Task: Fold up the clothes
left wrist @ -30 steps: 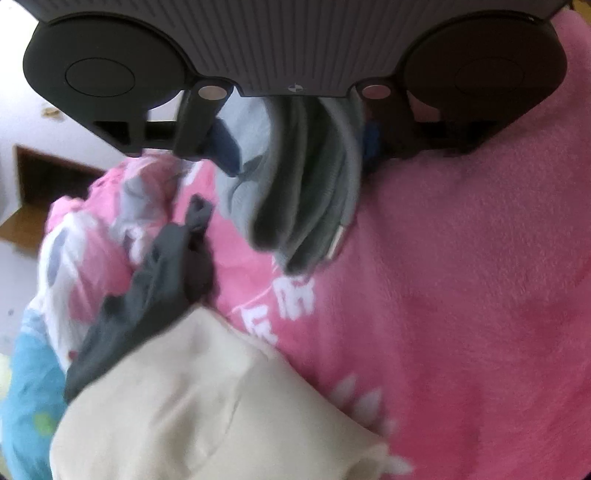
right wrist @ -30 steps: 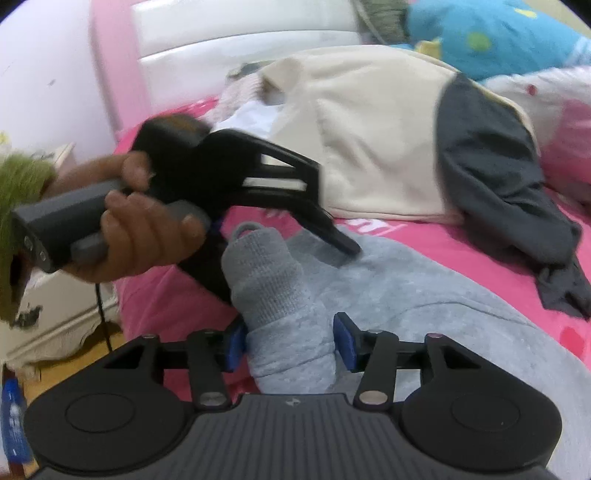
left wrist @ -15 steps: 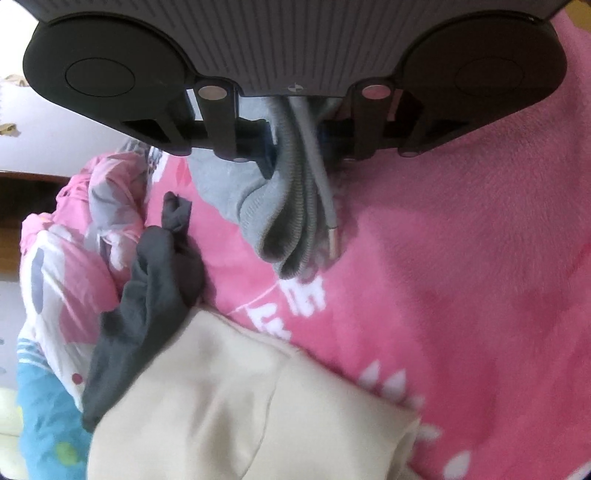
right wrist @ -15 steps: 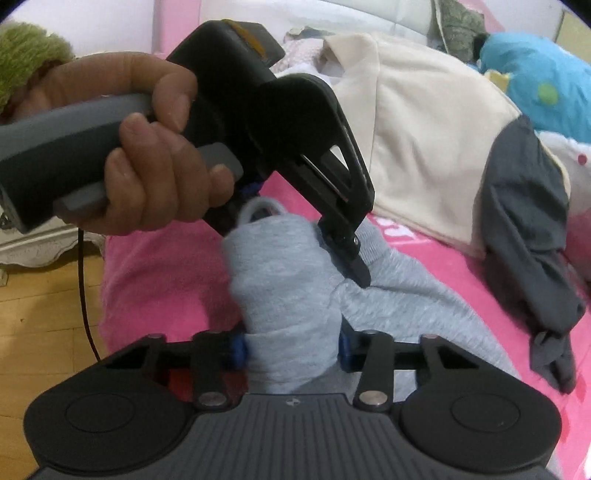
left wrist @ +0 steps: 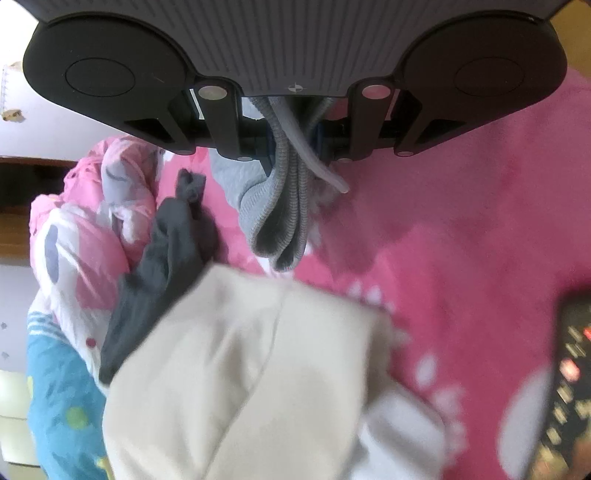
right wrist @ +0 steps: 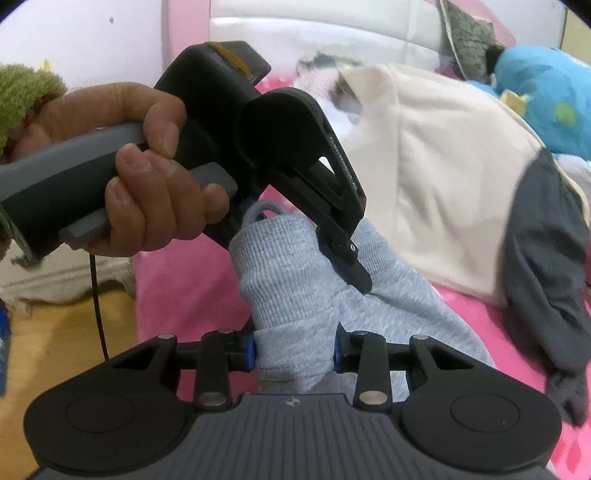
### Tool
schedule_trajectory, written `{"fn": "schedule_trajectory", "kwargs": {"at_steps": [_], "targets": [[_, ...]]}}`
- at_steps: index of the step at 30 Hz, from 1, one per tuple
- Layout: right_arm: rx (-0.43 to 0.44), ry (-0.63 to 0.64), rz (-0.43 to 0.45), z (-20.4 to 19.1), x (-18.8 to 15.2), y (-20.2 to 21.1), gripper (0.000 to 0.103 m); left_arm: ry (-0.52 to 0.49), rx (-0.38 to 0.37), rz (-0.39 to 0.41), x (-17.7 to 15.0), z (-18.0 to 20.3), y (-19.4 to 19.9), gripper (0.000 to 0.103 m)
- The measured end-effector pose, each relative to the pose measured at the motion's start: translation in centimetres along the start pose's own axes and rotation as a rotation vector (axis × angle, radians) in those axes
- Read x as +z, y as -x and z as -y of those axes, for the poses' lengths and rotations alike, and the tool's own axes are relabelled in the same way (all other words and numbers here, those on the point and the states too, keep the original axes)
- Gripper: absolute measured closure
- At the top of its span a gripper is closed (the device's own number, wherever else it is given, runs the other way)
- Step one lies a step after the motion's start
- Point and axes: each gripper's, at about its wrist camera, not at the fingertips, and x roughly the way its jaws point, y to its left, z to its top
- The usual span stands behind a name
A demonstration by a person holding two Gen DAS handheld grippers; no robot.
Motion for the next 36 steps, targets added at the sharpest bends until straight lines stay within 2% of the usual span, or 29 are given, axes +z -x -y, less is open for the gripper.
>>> {"fn": "schedule_trajectory", "kwargs": {"at_steps": [8,10,13,18,21,25,29,36], "targets": [[0.101,-0.103,0.13,-2.2,6.4,-1.1,0.065,-0.086,0.123,0.076,4.1,1.7,8.1,0.086],[0.127,-0.151,0.163,-1.9,7.6,-1.4,0.065,-0.116,0.146,0.102,4.5,2.5,9.5,0.086],[0.146,-0.198,0.201,-1.9,7.5,-0.9,0.065,-0.141,0.176,0.098,3.9,3.9,9.5,0.085],[0.151,-0.295,0.251,0.1,4.5,1.9,0.065,-0.182,0.199,0.081,1.8,6.5,8.6,0.085],[0.16,-0.382,0.323,3.0,2.2,4.8,0.065,-0.203,0.165,0.081,0.1,9.3,7.7,0.085],[0.144,-0.532,0.418,7.0,-1.4,9.7,0.065,-0.278,0.122,0.07,-3.4,15.1,5.0,0.085],[0.043,-0.618,0.47,10.5,-6.0,15.2,0.065,-0.339,0.078,0.021,-7.7,20.7,0.2,0.085],[-0.136,-0.712,0.467,17.5,-16.1,23.1,0.065,-0.401,0.026,-0.072,-16.9,28.6,-11.4,0.085]]}}
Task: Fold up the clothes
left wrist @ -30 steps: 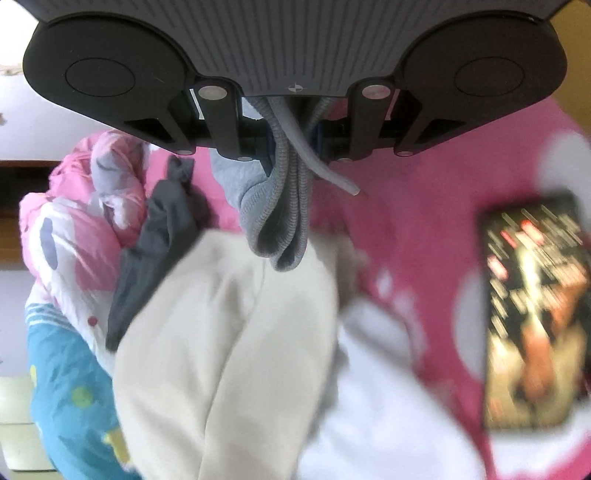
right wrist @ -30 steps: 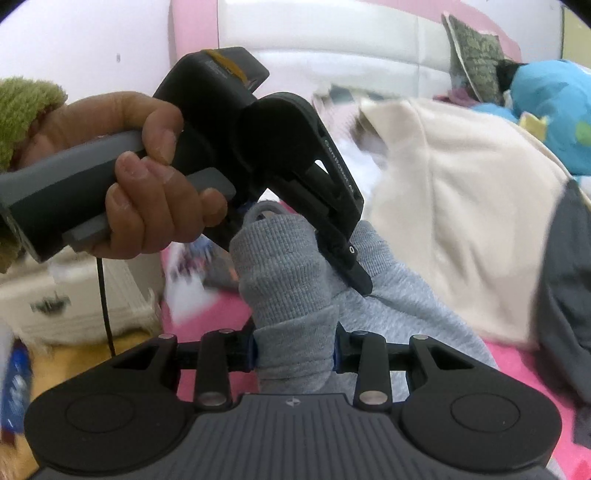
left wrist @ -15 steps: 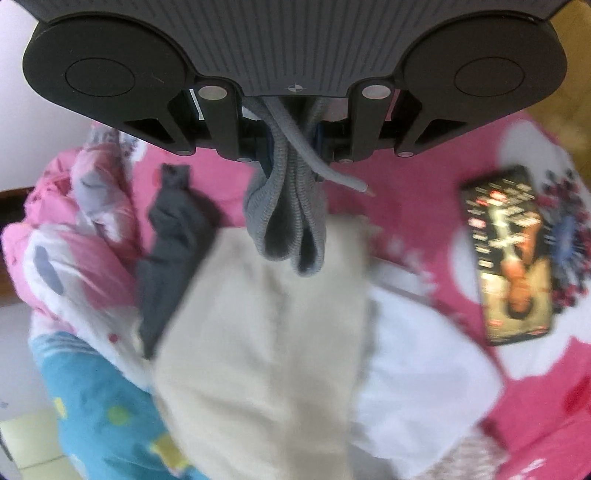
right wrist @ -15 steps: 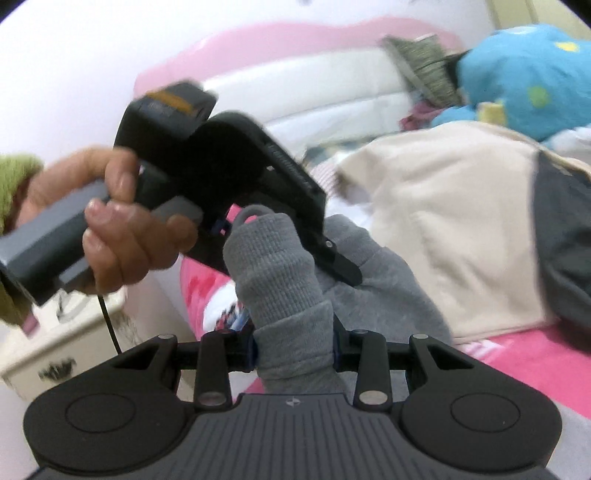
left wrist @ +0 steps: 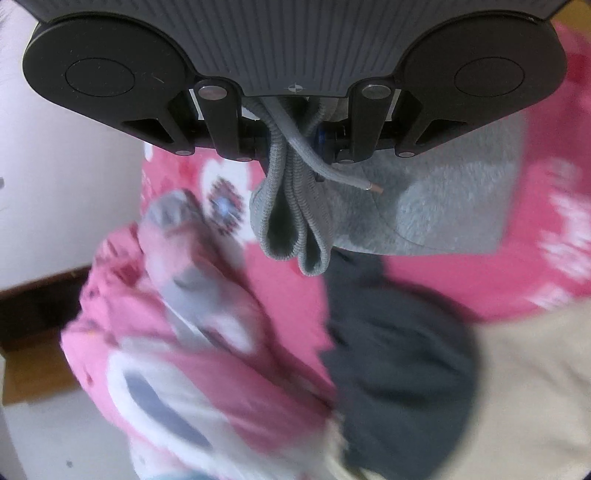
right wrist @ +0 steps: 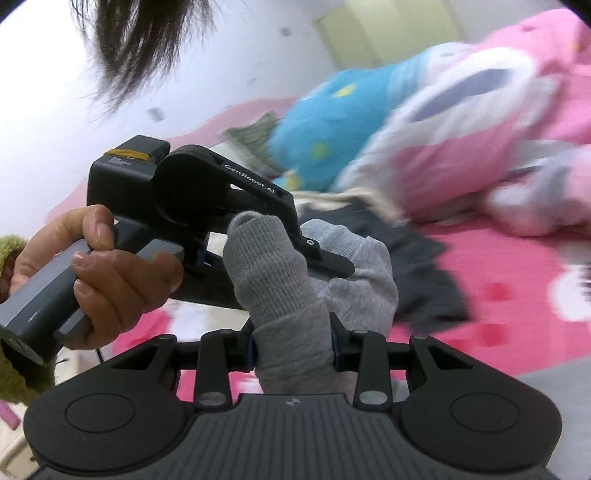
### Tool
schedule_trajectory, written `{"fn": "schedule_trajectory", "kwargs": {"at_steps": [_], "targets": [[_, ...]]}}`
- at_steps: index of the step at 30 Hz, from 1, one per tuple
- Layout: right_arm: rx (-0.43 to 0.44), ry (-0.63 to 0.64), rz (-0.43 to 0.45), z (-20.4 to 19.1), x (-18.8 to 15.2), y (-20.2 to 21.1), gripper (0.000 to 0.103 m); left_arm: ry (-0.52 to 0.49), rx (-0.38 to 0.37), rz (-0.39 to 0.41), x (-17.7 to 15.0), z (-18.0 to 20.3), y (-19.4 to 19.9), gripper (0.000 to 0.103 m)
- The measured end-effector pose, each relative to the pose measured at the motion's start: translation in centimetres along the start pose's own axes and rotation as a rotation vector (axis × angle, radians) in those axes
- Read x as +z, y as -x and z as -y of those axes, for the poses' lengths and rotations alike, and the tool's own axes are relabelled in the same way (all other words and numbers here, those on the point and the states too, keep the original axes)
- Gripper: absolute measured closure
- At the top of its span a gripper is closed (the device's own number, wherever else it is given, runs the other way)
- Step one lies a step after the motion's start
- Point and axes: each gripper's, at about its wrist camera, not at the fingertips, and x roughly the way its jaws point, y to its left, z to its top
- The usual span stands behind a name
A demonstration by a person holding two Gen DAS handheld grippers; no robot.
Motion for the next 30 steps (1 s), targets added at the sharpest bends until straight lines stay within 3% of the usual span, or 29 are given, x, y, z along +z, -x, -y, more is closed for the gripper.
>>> {"fn": "schedule_trajectory", "kwargs": {"at_steps": [8,15,20,25,30], "targets": [[-0.195,-0.072,0.023,14.0,0.6,8.2,0.065,-0.048,-0.085,-0.056,-6.5,10.5,-13.9,0.085],[-0.307,-0.179,0.036,25.2,-0.6,14.3,0.065,-0.139,-0.058,-0.064,-11.7,17.5,-23.4,0.085],[-0.347,-0.238,0.041,29.8,-2.2,16.8,0.065,-0.223,-0.014,-0.071,-13.9,20.5,-27.9,0.085],[-0.381,-0.265,0.03,31.8,-4.0,18.3,0.065,-0.289,0.021,-0.096,-16.2,22.0,-31.1,0.084],[-0.401,-0.305,0.006,33.8,-6.5,19.2,0.065,-0.36,0.016,-0.128,-18.1,22.1,-33.8,0.072]]}}
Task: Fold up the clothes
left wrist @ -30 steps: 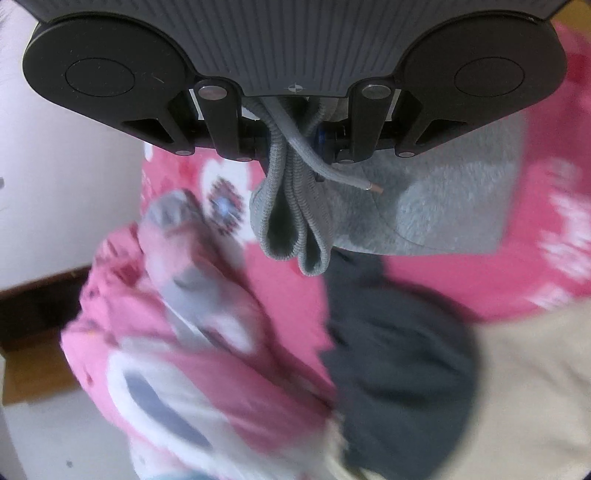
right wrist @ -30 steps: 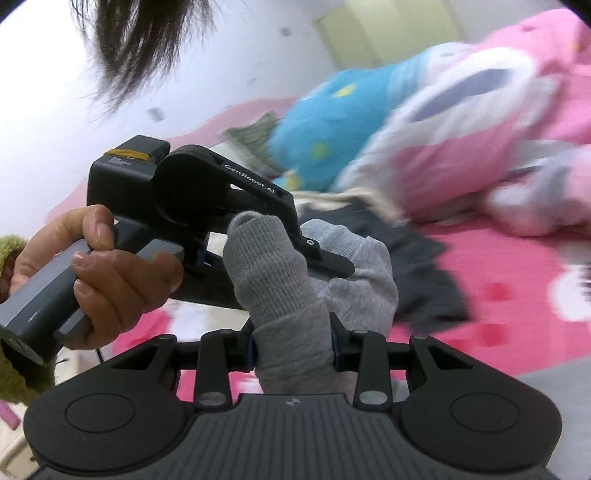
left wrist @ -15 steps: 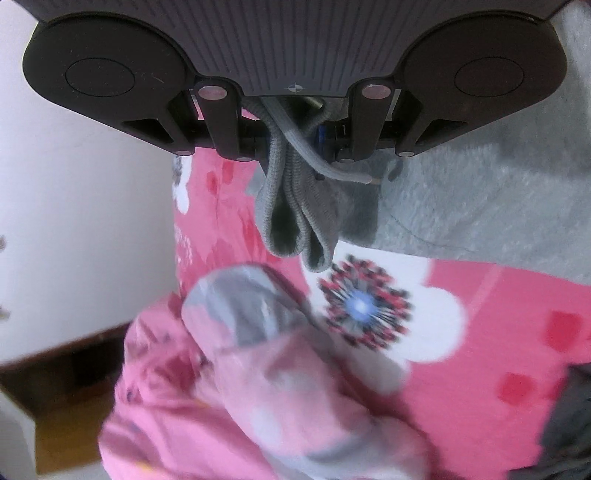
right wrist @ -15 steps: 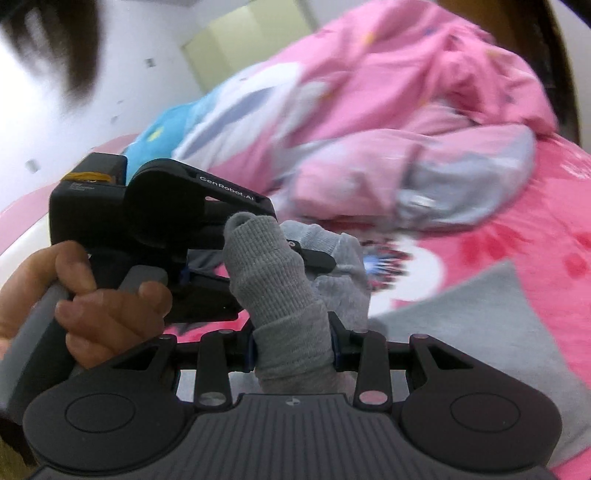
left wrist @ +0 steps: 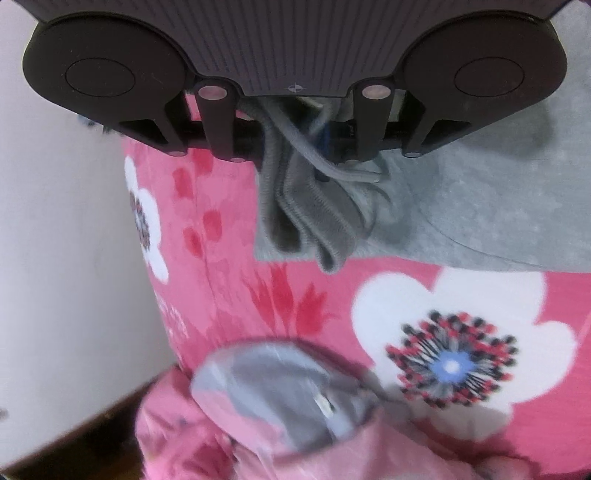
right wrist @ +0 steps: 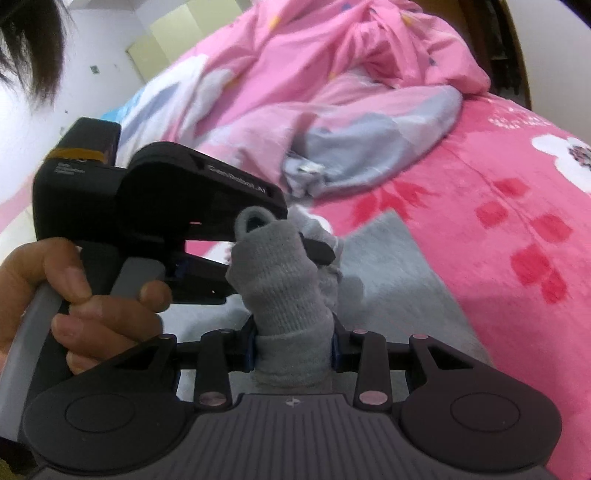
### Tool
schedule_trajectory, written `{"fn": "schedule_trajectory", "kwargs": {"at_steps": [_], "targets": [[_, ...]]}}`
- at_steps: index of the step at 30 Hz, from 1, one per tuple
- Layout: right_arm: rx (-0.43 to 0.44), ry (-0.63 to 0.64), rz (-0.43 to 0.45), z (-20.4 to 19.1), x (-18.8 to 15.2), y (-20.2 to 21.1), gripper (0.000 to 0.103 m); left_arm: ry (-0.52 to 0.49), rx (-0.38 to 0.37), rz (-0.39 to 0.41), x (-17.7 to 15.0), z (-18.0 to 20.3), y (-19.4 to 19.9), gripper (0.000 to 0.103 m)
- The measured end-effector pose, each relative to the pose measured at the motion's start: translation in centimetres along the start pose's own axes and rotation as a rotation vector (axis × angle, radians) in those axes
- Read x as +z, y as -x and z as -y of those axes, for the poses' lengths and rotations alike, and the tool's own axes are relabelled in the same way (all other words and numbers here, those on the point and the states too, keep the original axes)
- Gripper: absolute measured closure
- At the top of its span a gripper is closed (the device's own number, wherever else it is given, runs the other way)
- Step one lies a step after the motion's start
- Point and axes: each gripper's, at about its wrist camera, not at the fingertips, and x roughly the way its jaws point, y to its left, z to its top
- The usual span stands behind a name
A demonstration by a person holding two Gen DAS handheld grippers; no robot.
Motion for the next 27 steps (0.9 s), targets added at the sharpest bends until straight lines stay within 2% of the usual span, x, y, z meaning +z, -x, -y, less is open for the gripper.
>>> {"fn": "schedule_trajectory", "kwargs": {"at_steps": [1,3,6,8,11,12,14,17,19,21,24,27], "targets": [[0.002,-0.041,-0.01,1.0,-0.3,-0.1,0.065,-0.014,-0.007,-0.005,-0.2,0.1,-0.3,0.067],[0.018,-0.193,-0.03,3.5,-1.0,-0.4,0.065,-0.02,-0.041,0.001,-0.3,0.2,0.0,0.067],[0.067,-0.48,-0.058,7.7,-2.6,-0.6,0.064,0.014,-0.137,0.085,-0.7,-0.2,2.8,0.067],[0.108,-0.602,-0.077,9.5,-3.4,-0.8,0.063,0.038,-0.166,0.12,-1.1,-1.1,5.1,0.067],[0.117,-0.602,-0.077,9.8,-2.6,-0.4,0.054,0.019,-0.095,0.116,-2.5,-3.0,8.0,0.067],[0.115,-0.596,-0.076,9.7,-2.2,-0.3,0.047,-0.002,-0.051,0.108,-3.2,-3.6,8.9,0.067],[0.123,-0.597,-0.09,9.7,-1.5,-0.6,0.039,-0.056,0.054,0.083,-4.9,-4.8,10.3,0.067],[0.092,-0.579,-0.13,9.3,-0.8,-1.6,0.037,-0.074,0.187,0.024,-7.3,-6.6,11.4,0.067],[0.045,-0.527,-0.141,8.8,-0.1,-2.1,0.065,-0.062,0.248,0.005,-8.7,-7.8,11.9,0.067],[0.062,-0.499,-0.096,8.3,0.8,-1.4,0.076,-0.065,0.289,0.006,-9.5,-8.5,12.1,0.067],[0.127,-0.417,-0.004,6.9,2.1,-0.1,0.077,-0.075,0.338,0.017,-10.4,-9.2,12.5,0.067],[0.09,-0.417,-0.001,8.1,0.8,-0.8,0.078,-0.089,0.36,0.026,-10.8,-10.0,12.3,0.067]]}}
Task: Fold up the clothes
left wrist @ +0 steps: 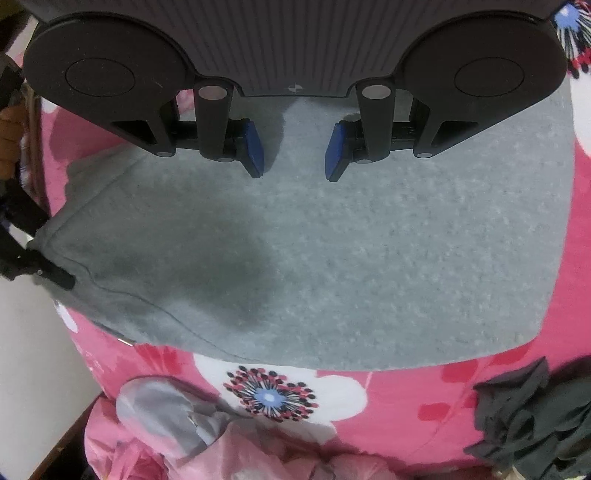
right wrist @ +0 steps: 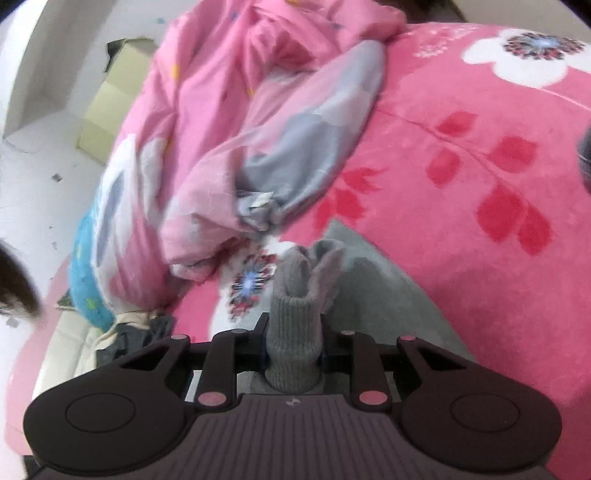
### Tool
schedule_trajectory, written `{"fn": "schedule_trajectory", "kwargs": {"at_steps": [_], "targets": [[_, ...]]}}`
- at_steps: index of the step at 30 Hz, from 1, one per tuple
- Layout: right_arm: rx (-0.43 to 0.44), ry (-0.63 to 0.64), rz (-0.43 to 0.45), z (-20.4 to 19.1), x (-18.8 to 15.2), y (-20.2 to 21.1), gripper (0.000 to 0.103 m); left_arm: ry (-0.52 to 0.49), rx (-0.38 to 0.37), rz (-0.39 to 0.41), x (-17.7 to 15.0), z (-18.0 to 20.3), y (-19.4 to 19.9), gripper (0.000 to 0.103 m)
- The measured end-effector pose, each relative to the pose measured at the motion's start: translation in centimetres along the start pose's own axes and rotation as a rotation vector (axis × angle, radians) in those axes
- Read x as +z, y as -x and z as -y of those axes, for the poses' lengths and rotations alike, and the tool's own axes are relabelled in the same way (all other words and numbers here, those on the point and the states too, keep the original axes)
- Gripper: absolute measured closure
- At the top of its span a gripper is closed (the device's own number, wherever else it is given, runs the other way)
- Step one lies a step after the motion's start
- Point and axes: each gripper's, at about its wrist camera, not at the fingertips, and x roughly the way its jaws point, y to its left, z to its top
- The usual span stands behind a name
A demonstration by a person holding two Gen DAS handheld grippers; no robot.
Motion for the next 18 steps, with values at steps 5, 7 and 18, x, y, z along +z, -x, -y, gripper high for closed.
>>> {"fn": "schedule_trajectory", "kwargs": {"at_steps": [5,7,18], "targets": [[-0.032,-0.21,-0.03,5.8,-1.6,-0.9,0.078,0.006,0.004,-0.002,-0.7,-0.9,-0.5,0.067],[-0.038,-0.137,-0.026,4.9,-1.3,-0.7,0.076,0.007,-0.004,0.001,-1.0,-1.2,-0.4,0.067],[-0.195,0.187,0.064,-0.6,3.4,4.0,0.062,0.016,-0.039,0.016,-1.4,-1.9,-1.0,0.067]]}}
